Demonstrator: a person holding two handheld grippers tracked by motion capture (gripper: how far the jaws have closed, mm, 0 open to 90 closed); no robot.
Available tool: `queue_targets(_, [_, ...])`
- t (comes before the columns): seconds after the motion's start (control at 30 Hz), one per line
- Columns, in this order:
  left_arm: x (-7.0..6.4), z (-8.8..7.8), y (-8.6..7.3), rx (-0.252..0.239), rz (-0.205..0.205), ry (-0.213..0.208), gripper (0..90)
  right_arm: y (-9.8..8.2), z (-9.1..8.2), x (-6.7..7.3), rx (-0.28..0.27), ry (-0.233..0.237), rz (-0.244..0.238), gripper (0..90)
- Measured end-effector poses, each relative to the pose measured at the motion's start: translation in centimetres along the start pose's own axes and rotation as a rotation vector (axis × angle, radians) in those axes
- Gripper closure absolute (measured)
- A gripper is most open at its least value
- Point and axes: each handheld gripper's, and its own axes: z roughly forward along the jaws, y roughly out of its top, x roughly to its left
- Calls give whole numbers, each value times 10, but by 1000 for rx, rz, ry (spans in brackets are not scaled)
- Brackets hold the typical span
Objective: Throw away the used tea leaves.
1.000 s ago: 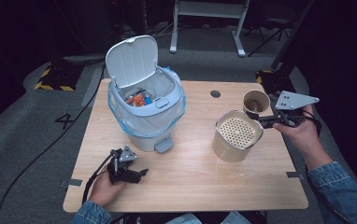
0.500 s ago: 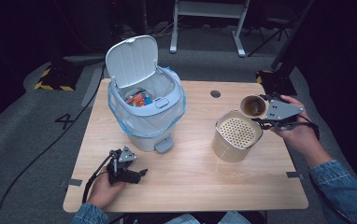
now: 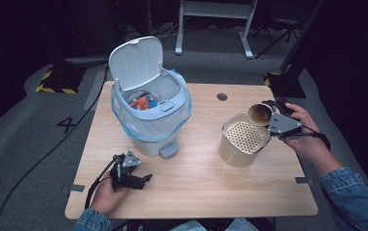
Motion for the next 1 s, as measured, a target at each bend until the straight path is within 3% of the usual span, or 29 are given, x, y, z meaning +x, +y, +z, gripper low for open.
queue_targets(0.43, [0, 0, 0, -1, -1, 0, 161, 2, 5, 10, 82, -46, -148, 326])
queue_targets(0.67, [0, 0, 0, -1, -4, -1, 161, 5, 6, 14, 147, -101, -263, 325])
queue_targets(0.77, [0, 0, 0, 0, 0, 0, 161, 6, 7, 17, 187, -144, -345, 324])
queue_targets(1.0, [0, 0, 0, -1, -4, -1, 161, 8, 7, 23, 225, -190, -458, 324])
